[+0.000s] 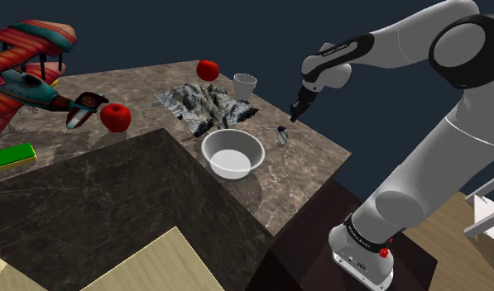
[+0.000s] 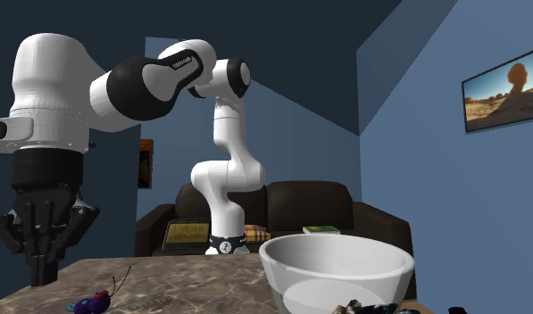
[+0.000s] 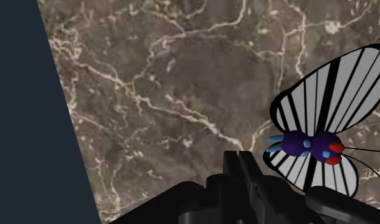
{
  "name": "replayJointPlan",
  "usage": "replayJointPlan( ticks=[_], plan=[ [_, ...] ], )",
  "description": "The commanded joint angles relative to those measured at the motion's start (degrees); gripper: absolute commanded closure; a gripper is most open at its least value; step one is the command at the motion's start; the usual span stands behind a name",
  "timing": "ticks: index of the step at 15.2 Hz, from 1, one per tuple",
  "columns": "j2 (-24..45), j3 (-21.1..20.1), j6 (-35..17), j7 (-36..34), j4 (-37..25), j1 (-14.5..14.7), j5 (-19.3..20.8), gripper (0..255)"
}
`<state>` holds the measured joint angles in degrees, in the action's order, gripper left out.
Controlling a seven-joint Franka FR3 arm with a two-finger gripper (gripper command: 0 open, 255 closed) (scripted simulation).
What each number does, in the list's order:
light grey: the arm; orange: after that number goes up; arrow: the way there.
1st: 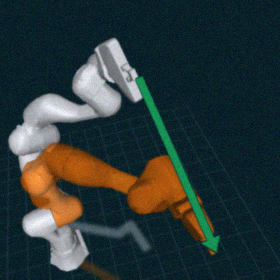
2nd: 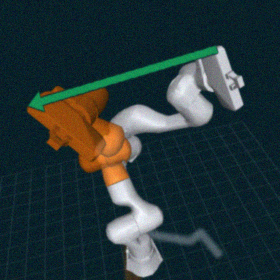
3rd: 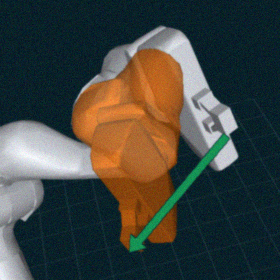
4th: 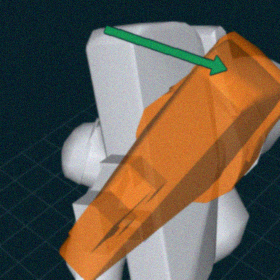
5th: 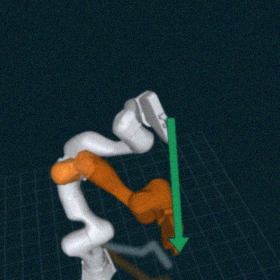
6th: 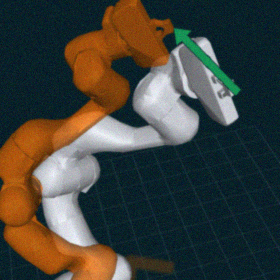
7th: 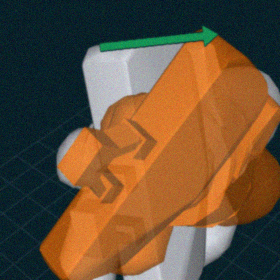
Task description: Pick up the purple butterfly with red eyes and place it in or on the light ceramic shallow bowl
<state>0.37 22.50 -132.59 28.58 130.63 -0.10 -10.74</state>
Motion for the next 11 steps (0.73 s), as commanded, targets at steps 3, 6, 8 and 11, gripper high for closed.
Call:
replayJointPlan(
  ticks=[3,6,8,11],
  plan=[
    [0.0,0.0,0.0,0.0,0.0,0.0,0.0,255],
    [2.3,-0.1,5.2,3.2,-3.4,0.1,-3.3,0],
    [7.0,-0.7,15.7,8.5,-10.2,-0.3,-8.5,0],
    [10.6,-1.8,22.3,11.4,-14.5,-1.0,-11.6,0]
  ],
)
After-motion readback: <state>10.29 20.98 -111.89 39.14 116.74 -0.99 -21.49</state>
